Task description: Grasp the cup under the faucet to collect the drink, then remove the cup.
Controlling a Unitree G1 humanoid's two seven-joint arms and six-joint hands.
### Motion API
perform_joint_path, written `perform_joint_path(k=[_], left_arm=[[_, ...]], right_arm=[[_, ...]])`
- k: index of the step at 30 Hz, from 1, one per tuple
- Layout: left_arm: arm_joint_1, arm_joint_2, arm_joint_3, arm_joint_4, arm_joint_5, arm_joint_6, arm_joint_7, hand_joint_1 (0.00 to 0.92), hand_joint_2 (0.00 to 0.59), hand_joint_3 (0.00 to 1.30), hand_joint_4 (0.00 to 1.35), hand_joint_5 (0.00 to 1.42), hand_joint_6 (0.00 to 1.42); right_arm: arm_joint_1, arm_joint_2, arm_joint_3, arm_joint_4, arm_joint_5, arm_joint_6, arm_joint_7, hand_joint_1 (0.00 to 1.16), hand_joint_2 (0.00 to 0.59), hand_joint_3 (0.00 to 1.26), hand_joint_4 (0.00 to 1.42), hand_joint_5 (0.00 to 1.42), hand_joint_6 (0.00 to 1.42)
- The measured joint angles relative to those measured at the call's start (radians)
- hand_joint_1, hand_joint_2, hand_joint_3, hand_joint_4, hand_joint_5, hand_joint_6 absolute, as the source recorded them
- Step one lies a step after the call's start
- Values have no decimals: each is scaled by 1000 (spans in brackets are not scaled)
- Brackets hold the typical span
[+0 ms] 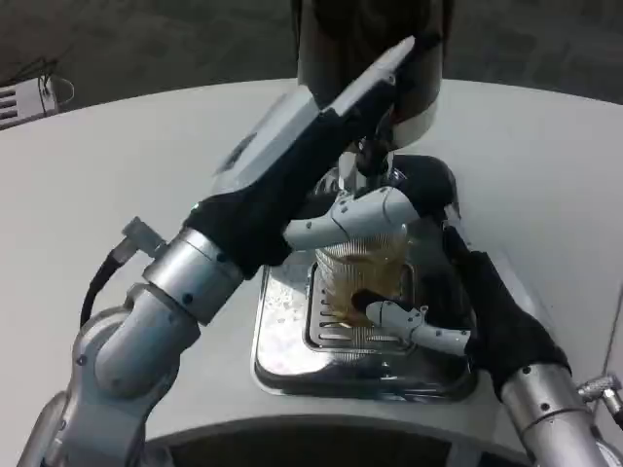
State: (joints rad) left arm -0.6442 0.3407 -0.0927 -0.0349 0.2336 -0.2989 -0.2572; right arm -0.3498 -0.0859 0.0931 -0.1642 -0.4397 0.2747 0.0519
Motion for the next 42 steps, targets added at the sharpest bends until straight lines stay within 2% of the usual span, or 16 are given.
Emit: perform_joint_path(k=[8,14,16,23,30,35,42], left_arm=[[74,-66,66,-35,-27,-143,143,0,106,118,94,213,254],[199,-64,118,-139,-26,-142,168,0,106,122,106,227,258],[243,-51,138,-168,-27,-128,166,0,106,125,106,228,259],[439,54,233,-208,-26,-79,121,0,108,124,91,220,249],[599,131,279,-211,15,-54,98,0,109,121,86,206,240],[676,161,296,-189,36,-52,96,0,108,121,86,205,239],[755,174,299,-156,90,-51,97,0,108,112,67,191,224]], right_arm=[[-24,8,14,21,16,0,-19,753,208,0,0,0,0],[-31,14,29,40,33,0,-27,753,208,0,0,0,0],[-34,18,34,41,35,0,-31,753,208,0,0,0,0],[-56,29,35,65,49,0,-45,753,208,0,0,0,0],[-98,47,41,127,60,-7,-75,753,208,0,0,0,0],[-119,64,44,175,77,-35,-101,753,208,0,0,0,0],[-145,80,45,226,96,-67,-123,753,208,0,0,0,0]])
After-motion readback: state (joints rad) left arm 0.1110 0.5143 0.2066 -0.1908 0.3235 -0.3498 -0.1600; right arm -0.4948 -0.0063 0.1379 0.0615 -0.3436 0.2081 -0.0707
